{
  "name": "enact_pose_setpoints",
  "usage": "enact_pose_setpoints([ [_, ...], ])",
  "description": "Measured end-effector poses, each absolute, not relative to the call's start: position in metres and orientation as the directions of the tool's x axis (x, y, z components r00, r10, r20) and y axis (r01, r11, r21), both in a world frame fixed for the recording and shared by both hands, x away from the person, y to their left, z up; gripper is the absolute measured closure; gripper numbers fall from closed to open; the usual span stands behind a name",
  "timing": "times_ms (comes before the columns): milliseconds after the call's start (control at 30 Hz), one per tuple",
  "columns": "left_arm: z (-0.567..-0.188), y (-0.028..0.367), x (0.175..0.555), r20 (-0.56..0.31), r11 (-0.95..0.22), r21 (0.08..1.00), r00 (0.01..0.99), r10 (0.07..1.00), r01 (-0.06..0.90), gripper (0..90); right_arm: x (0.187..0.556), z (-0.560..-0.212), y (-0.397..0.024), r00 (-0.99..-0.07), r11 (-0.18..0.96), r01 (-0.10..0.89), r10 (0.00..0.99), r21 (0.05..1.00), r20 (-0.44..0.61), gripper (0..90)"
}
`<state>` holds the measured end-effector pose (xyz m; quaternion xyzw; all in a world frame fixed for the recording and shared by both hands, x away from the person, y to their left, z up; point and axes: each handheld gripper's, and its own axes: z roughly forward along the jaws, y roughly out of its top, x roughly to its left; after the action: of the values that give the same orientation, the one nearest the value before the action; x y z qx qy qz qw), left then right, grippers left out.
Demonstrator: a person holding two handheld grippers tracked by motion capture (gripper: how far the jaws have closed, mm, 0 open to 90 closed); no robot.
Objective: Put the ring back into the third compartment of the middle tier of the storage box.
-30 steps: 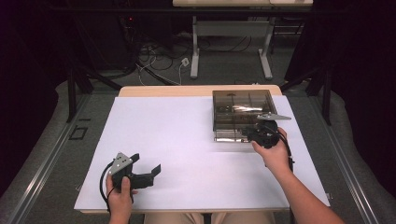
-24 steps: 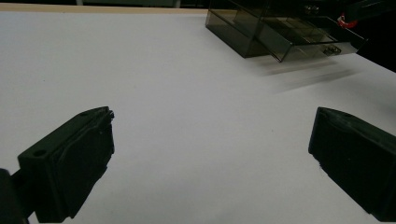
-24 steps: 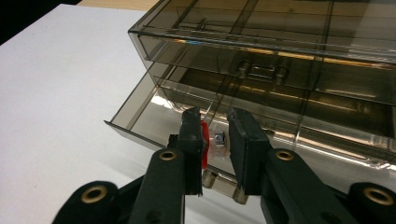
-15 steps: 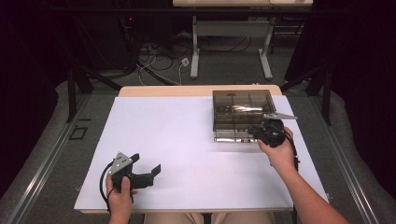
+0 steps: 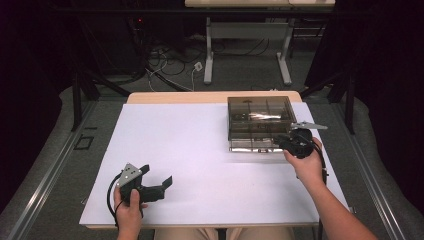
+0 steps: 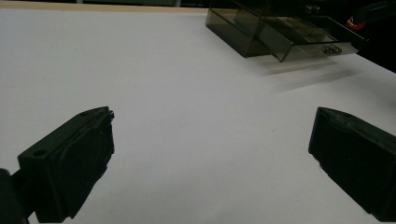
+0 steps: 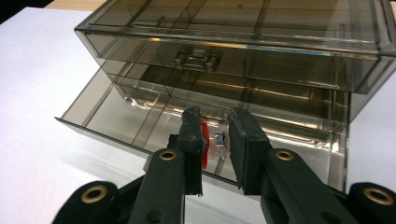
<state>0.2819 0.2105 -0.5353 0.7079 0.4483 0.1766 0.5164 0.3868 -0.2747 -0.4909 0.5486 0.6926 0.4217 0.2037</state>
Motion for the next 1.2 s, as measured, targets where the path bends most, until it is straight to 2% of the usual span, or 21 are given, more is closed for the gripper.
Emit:
enact_pose_setpoints([
  [1200, -0.536, 0.211, 0.282, -0.215, -0.063, 0.888, 0.532, 0.819, 0.455, 0.4, 0.394, -0.503, -0.307, -0.239, 0.012, 0.597, 0.957, 0.802, 0.164, 75.9],
])
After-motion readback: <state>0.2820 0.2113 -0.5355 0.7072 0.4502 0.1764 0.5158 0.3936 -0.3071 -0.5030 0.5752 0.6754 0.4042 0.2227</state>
